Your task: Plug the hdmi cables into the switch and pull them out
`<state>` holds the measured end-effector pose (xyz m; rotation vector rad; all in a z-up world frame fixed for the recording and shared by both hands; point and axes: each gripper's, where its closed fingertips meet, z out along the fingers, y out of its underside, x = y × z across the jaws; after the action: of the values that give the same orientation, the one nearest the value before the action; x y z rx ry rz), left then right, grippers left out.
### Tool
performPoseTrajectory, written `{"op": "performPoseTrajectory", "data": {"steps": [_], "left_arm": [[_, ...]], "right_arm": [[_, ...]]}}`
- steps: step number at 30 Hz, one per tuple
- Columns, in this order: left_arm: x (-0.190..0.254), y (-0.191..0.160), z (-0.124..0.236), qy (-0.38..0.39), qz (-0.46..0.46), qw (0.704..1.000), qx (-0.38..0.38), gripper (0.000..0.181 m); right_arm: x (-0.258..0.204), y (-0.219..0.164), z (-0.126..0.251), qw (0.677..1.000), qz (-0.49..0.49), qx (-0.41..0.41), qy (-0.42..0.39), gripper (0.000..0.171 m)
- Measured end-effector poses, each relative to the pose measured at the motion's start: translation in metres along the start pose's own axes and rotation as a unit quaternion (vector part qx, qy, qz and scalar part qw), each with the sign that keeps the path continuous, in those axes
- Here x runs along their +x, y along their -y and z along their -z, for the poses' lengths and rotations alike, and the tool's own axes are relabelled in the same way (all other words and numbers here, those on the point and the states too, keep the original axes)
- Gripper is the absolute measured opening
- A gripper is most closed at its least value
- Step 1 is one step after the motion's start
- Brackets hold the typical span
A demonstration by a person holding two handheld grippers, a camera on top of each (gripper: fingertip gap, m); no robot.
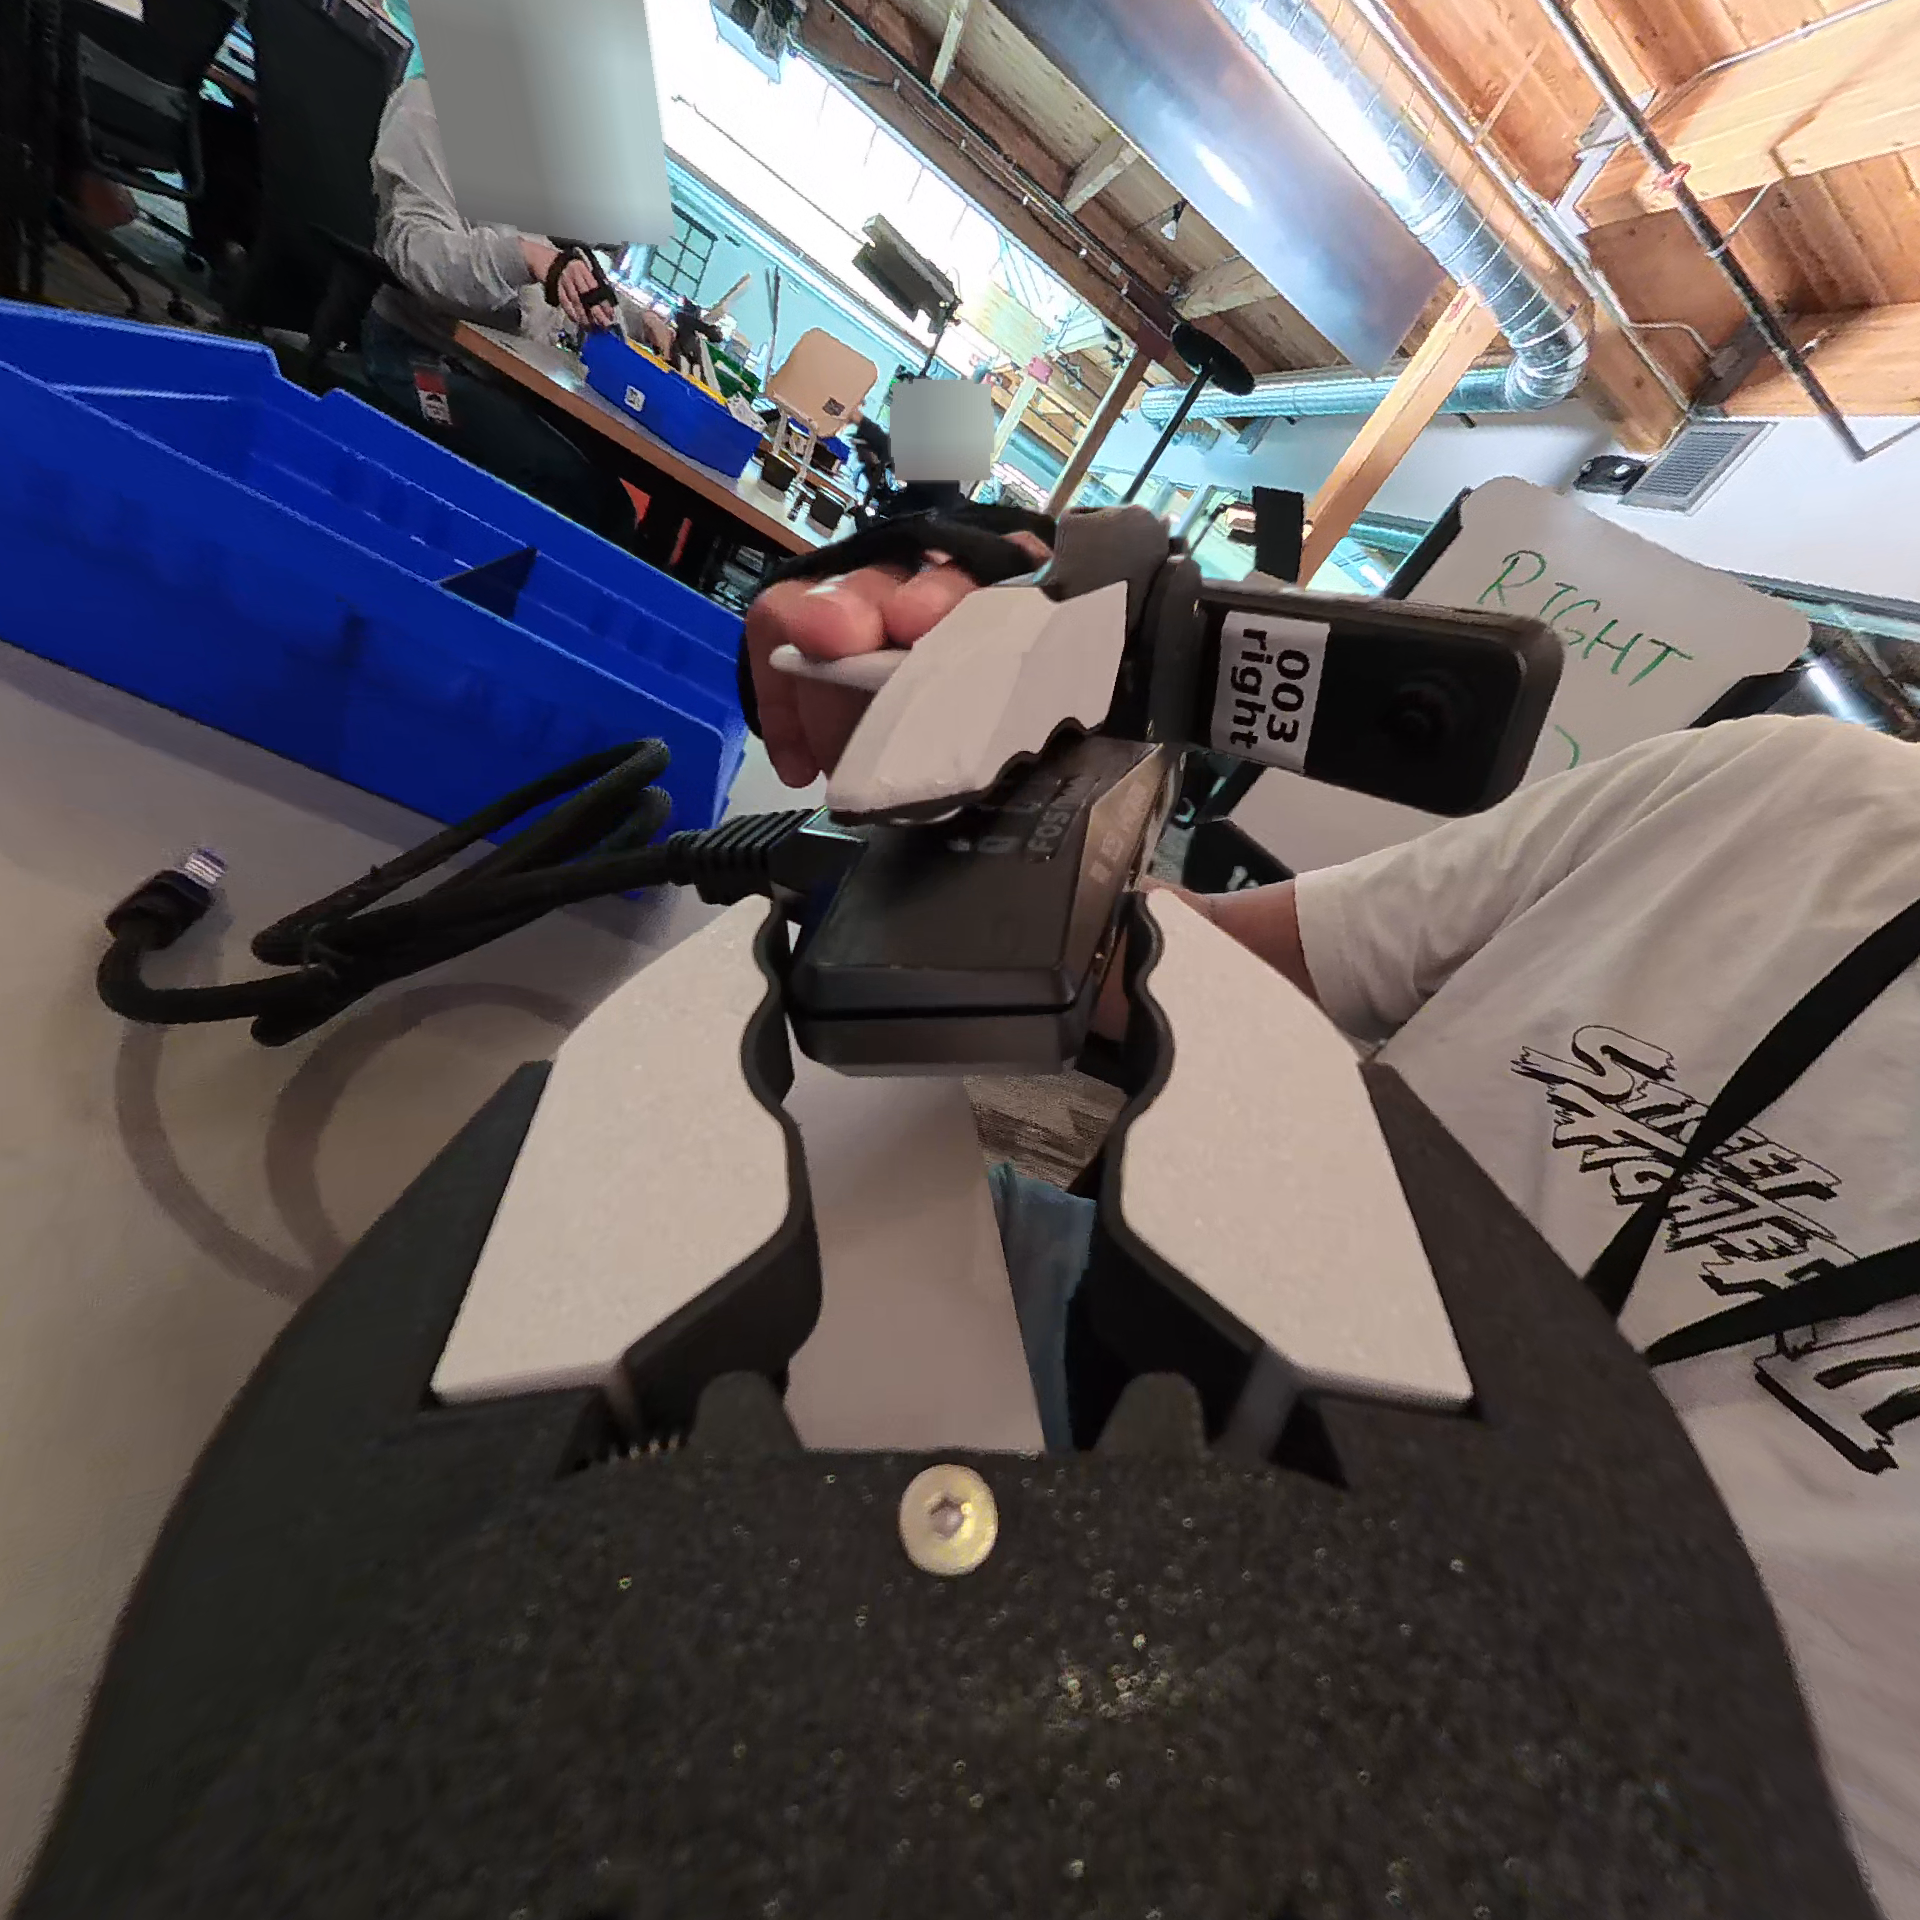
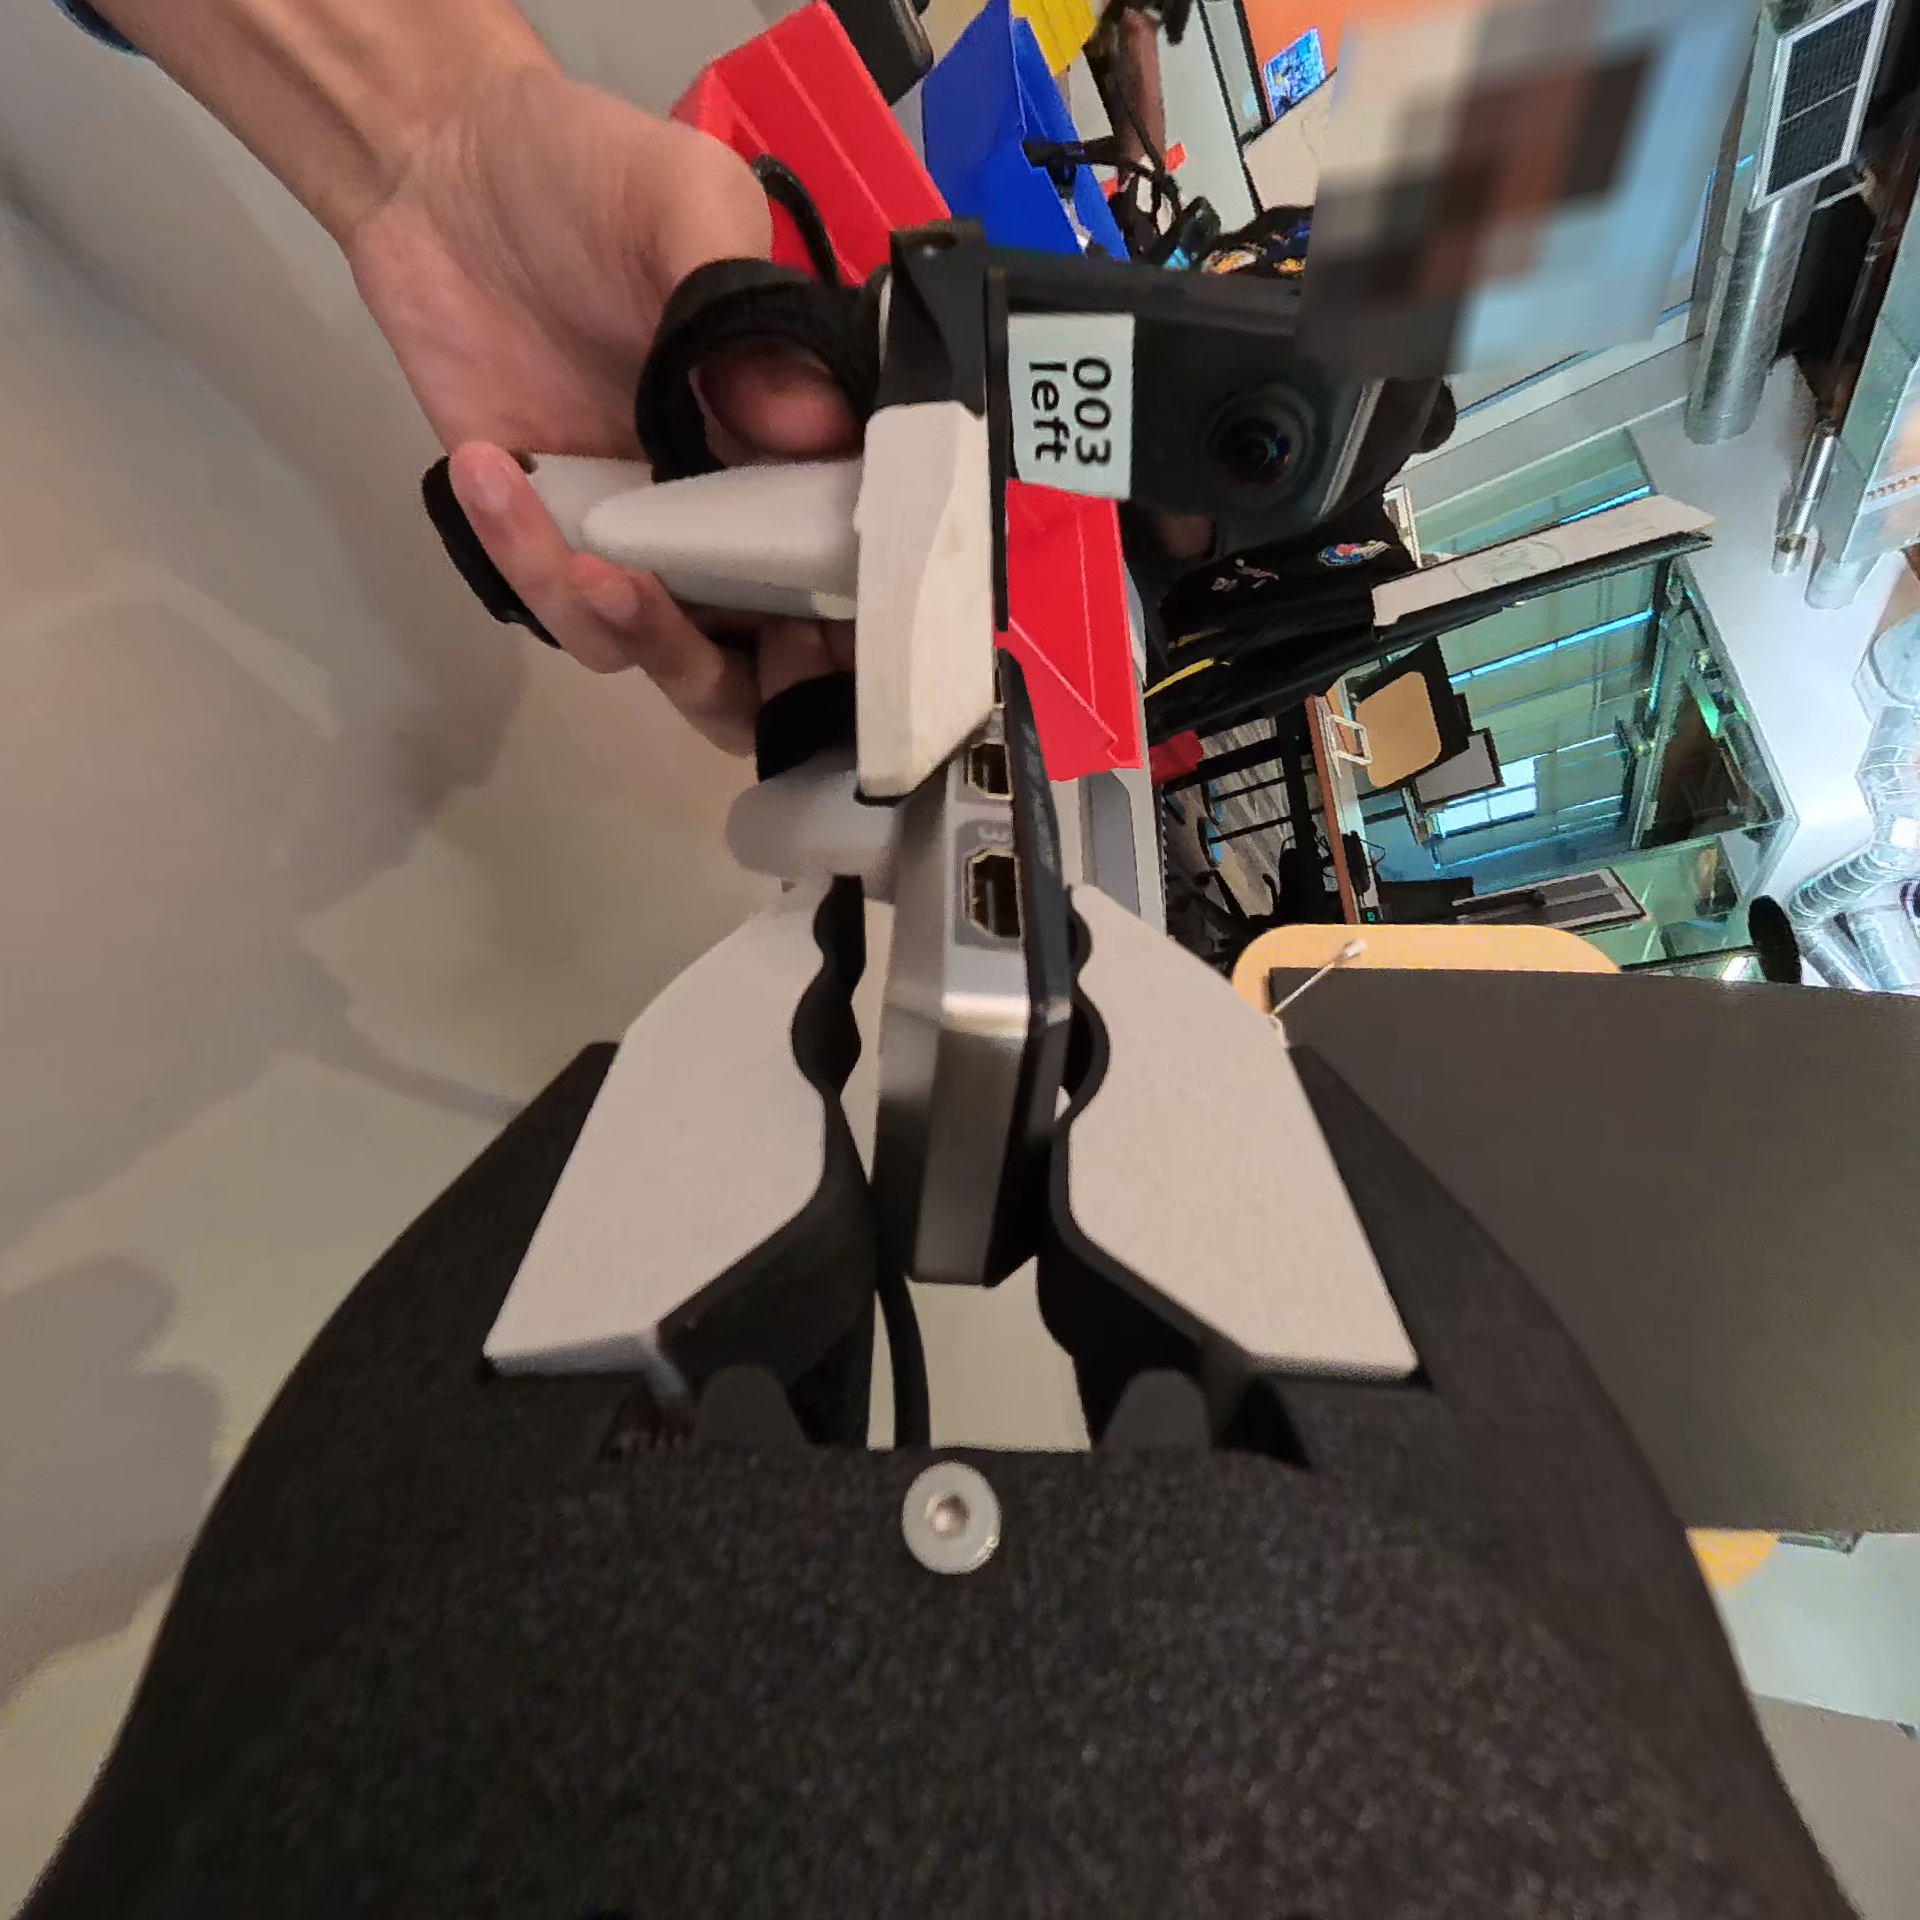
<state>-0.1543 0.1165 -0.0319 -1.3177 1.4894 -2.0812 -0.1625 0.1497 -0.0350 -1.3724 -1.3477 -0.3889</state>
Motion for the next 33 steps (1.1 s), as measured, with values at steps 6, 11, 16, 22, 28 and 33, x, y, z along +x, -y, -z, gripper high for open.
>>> {"op": "performPoseTrajectory", "data": {"steps": [6,11,16,22,28,33], "left_arm": [[0.0,0.001,-0.001,0.015,-0.015,1.0,-0.011,0.06],[-0.005,-0.002,0.0,0.012,-0.011,1.0,-0.009,0.06],[-0.006,-0.003,0.002,0.014,-0.012,1.0,-0.011,0.059],[-0.008,-0.005,0.002,0.011,-0.007,1.0,-0.012,0.059],[-0.008,-0.005,0.002,0.011,-0.001,1.0,-0.012,0.059],[-0.009,-0.004,0.002,0.017,-0.005,1.0,-0.012,0.059]], "right_arm": [[0.0,-0.002,0.002,1.0,0.001,0.0,-0.011,0.035],[-0.001,-0.009,-0.001,1.0,0.016,-0.02,-0.015,0.036],[-0.001,-0.012,-0.002,0.999,0.017,-0.03,-0.021,0.036],[-0.004,-0.014,-0.003,0.999,0.016,-0.031,-0.017,0.036],[-0.004,-0.015,-0.003,0.999,0.016,-0.03,-0.017,0.037],[-0.003,-0.015,-0.001,0.999,0.016,-0.024,-0.02,0.037]]}}
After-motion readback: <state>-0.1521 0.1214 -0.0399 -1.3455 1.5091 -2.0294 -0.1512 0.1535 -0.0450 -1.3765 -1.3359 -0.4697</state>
